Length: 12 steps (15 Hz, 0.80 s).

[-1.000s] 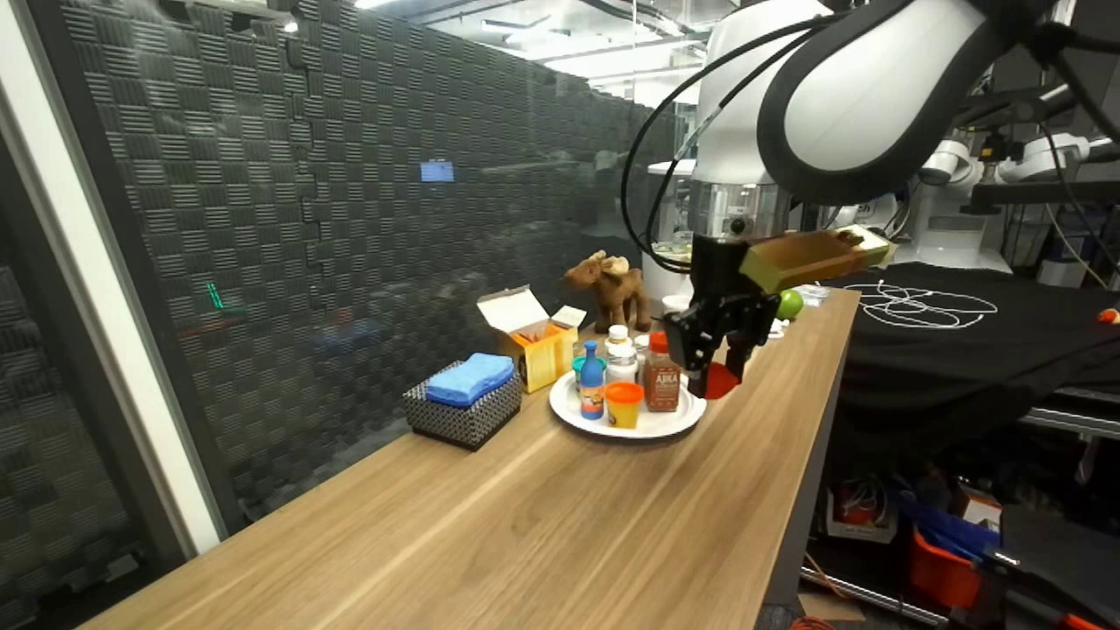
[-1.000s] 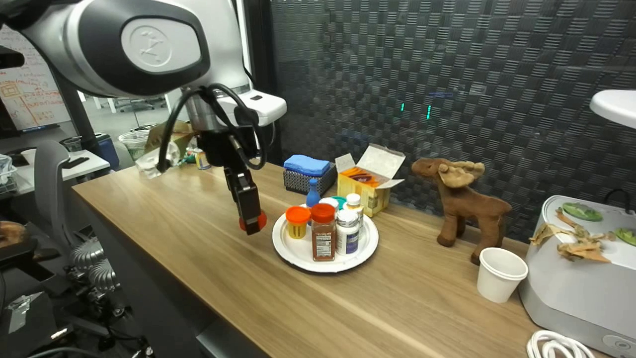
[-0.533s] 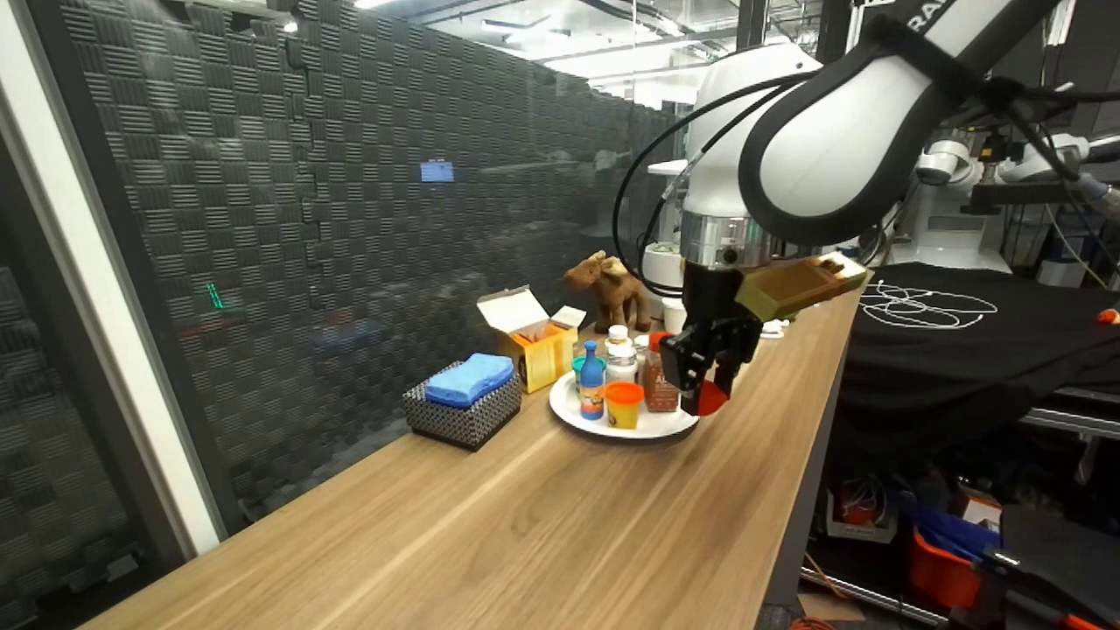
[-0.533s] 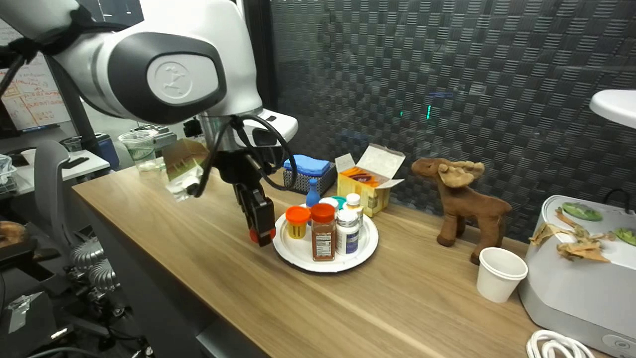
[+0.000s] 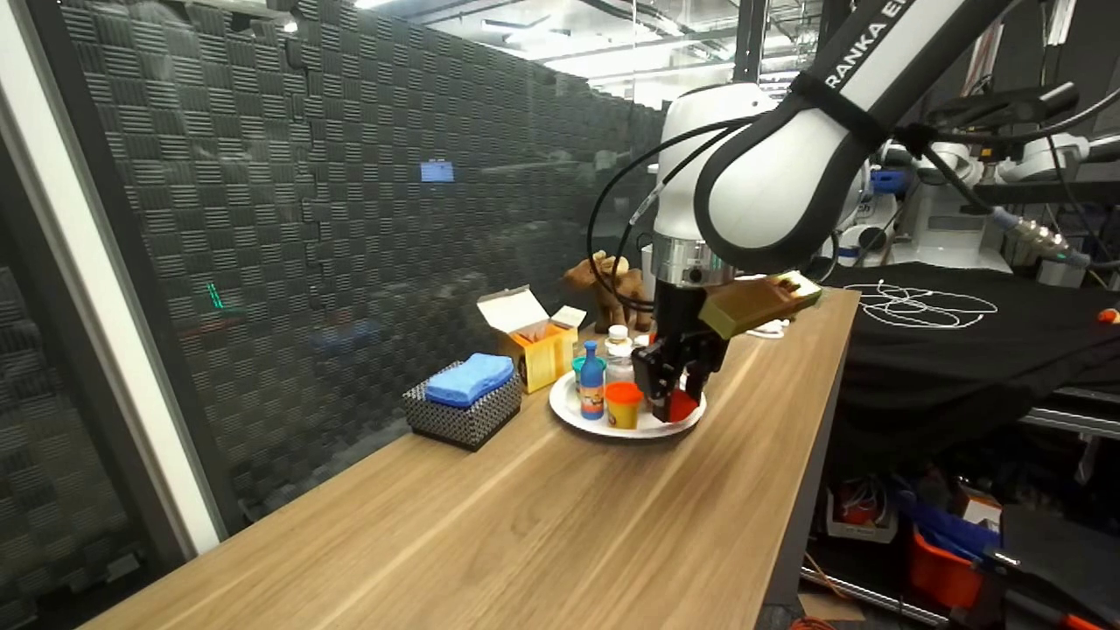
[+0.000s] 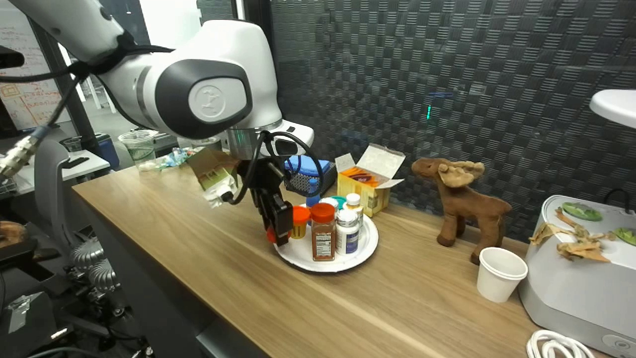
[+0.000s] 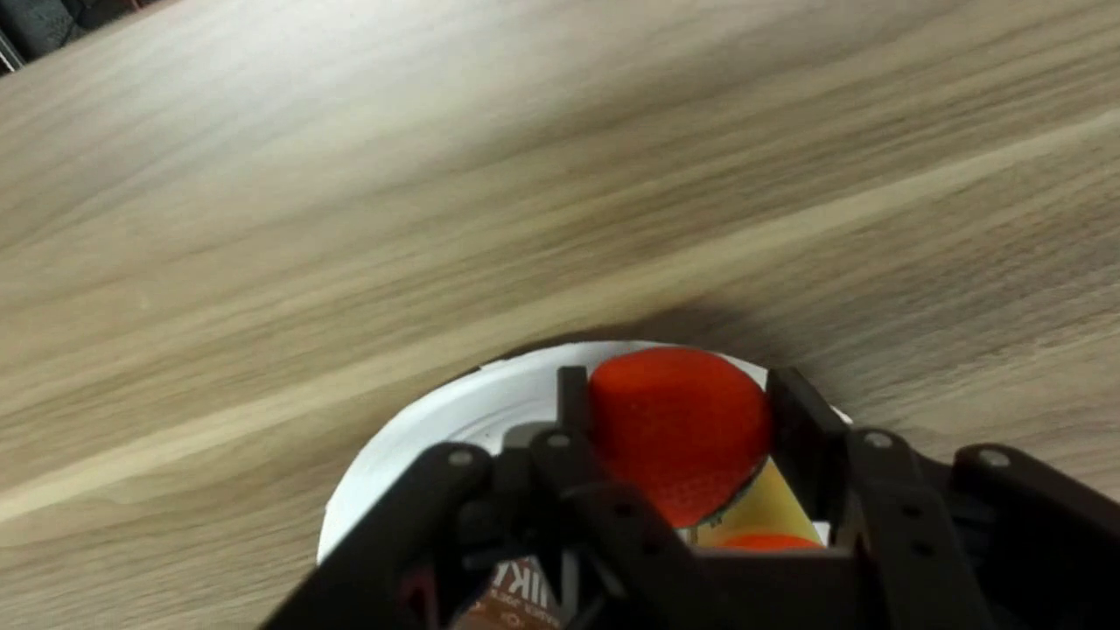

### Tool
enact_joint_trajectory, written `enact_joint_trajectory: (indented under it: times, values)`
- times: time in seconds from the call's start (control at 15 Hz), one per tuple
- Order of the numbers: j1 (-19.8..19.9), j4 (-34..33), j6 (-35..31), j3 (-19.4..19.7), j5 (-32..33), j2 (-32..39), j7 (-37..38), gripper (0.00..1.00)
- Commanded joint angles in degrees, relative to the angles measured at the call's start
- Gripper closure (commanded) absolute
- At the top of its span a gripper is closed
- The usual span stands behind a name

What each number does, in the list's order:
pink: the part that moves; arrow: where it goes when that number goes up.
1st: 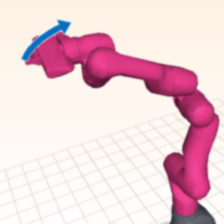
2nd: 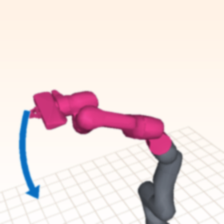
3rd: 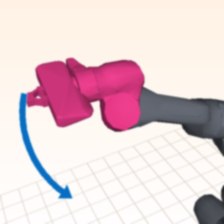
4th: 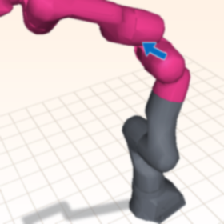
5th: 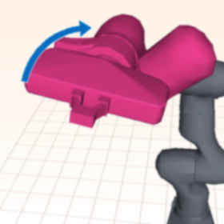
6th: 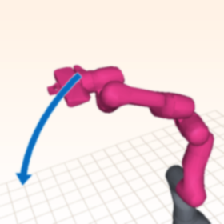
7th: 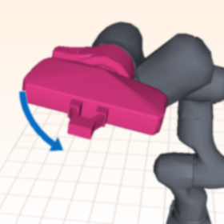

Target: Pick up all the objects surrounding the white plate and arrange them on the plate

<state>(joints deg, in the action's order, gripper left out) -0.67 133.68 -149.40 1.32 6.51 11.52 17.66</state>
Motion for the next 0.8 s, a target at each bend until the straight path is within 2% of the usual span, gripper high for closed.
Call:
enact_joint_trajectory:
  times: [0.0,0.47,0.53,0.6,0.73]
  values:
    - [-0.4,-2.8,-1.4,0.7,-1.0,2.3,-1.0,0.72]
    - [-1.5,-4.3,-1.2,2.2,1.4,4.5,-0.1,0.72]
    - [-1.7,-4.4,-1.0,2.3,1.8,4.6,-0.1,0.32]
    - [-1.9,-4.3,-1.0,2.4,2.5,4.7,0.0,0.2]
    - [-2.1,-3.8,-1.2,2.2,2.7,4.4,-0.7,0.06]
